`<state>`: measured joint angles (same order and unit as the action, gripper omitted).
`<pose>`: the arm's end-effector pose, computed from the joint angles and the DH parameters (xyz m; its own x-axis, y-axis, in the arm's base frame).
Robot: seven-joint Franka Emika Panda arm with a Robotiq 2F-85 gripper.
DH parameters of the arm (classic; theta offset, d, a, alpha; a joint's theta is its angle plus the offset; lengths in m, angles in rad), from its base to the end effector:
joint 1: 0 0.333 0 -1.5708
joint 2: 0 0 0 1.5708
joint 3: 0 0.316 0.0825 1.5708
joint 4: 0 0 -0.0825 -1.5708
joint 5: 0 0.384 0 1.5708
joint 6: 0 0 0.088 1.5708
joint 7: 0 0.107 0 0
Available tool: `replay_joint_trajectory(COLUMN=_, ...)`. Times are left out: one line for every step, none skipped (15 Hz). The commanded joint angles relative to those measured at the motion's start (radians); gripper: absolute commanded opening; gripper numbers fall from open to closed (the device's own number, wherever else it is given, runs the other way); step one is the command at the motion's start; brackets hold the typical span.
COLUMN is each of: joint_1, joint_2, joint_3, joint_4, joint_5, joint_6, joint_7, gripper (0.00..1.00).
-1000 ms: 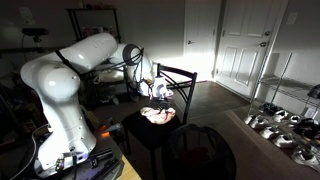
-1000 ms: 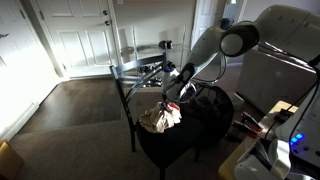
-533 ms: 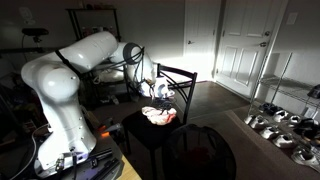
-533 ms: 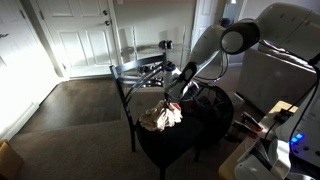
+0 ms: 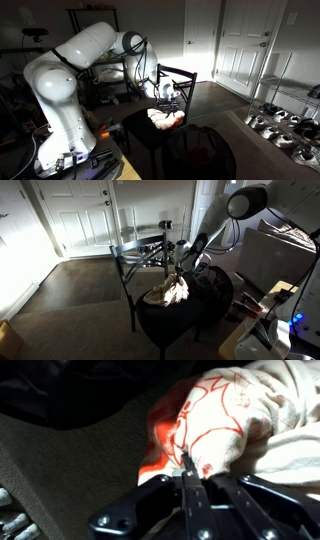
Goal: Put the peach t-shirt in the black bag.
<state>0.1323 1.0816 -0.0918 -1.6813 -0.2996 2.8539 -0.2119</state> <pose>0.6307 0.0439 -0.0161 0.8308 0.5564 0.0132 0.5438 -0.8166 0.1936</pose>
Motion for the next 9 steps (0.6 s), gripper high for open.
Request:
replay_joint_trajectory(joint_1=-0.041, joint_2=-0.109, joint_3=0.004, joint_4=-0.149, joint_5=-0.046, joint_6=0.035, joint_7=-0.060, gripper=0.02)
replay_joint_trajectory(joint_1=-0.046, joint_2=-0.124, joint_3=0.005, joint_4=-0.170, joint_5=-0.051, joint_6=0.038, joint_7=-0.066, gripper=0.02)
replay_joint_trajectory(joint_1=-0.052, joint_2=-0.135, joint_3=0.009, joint_4=-0.185, joint_5=-0.057, joint_6=0.043, joint_7=-0.071, gripper=0.02)
replay_joint_trajectory(joint_1=-0.062, joint_2=-0.153, joint_3=0.022, joint_4=-0.206, joint_5=-0.057, joint_6=0.044, joint_7=-0.079, gripper=0.02)
replay_joint_trajectory(joint_1=-0.070, joint_2=-0.169, joint_3=0.035, joint_4=-0.225, joint_5=-0.054, joint_6=0.045, joint_7=-0.089, gripper=0.02)
replay_joint_trajectory(joint_1=-0.076, joint_2=-0.189, joint_3=0.048, joint_4=-0.246, joint_5=-0.051, joint_6=0.047, joint_7=-0.098, gripper=0.02)
replay_joint_trajectory(joint_1=-0.088, joint_2=-0.211, joint_3=0.069, joint_4=-0.268, joint_5=-0.046, joint_6=0.048, joint_7=-0.108, gripper=0.02)
replay_joint_trajectory(joint_1=-0.096, joint_2=-0.234, joint_3=0.085, joint_4=-0.291, joint_5=-0.040, joint_6=0.055, joint_7=-0.109, gripper=0.02)
replay_joint_trajectory(joint_1=-0.108, joint_2=-0.265, joint_3=0.105, joint_4=-0.318, joint_5=-0.033, joint_6=0.065, joint_7=-0.110, gripper=0.02)
